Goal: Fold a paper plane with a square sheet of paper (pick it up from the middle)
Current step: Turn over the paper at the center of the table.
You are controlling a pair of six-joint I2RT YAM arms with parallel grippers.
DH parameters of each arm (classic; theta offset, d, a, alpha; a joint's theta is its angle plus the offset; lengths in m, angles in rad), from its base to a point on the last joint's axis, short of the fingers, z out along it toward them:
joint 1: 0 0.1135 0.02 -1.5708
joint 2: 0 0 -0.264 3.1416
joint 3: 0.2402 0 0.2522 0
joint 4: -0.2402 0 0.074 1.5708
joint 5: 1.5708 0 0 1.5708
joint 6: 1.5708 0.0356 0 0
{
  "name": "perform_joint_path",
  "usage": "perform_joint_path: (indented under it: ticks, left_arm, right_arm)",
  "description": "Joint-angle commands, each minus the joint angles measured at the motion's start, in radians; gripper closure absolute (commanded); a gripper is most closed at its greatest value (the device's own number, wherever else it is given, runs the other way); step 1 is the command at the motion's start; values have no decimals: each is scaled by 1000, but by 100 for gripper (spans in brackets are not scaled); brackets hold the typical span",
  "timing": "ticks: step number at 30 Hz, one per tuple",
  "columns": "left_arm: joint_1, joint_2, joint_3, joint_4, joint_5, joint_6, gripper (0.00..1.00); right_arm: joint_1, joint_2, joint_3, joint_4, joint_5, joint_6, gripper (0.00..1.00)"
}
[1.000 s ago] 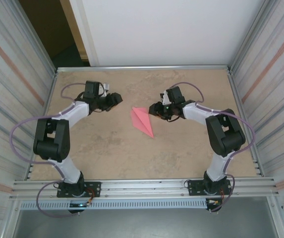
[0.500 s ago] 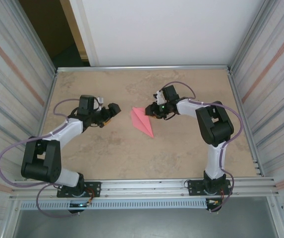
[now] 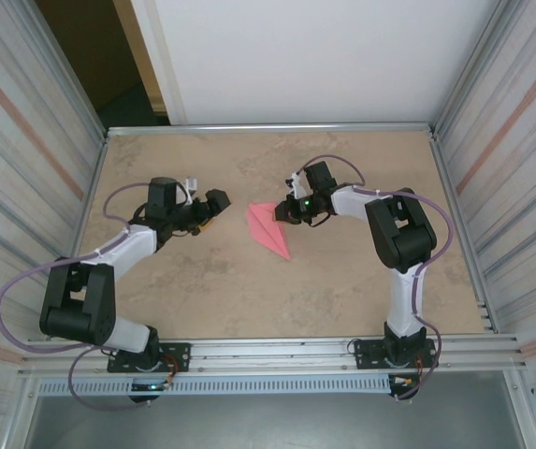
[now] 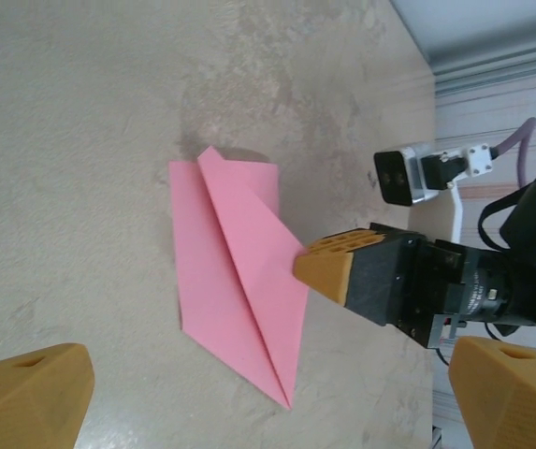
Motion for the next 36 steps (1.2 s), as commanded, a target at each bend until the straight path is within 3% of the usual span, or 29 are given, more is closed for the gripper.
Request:
perform_joint_path:
  ticks: [1,13,22,29,36]
  left_arm:
    - [-22,1,-1,103,49,-1,3]
    - [-168,-66,67,246,109,11,8]
    - [-218,-8,115,357,142,-16,23]
    - [-224,43,123,424,169,-48,41]
    - [-226,65,136,398,169,-40,42]
  right_arm:
    - [-13,-71,-4,70,-28,13,95]
    - [-26,-358,-89,305,-53,296,99]
    - [-19,-401,-121,430,-123,439,98]
    - [-18,-398,-130,483,-150,487,98]
    - [-17,-389,-129,515,-169,512,98]
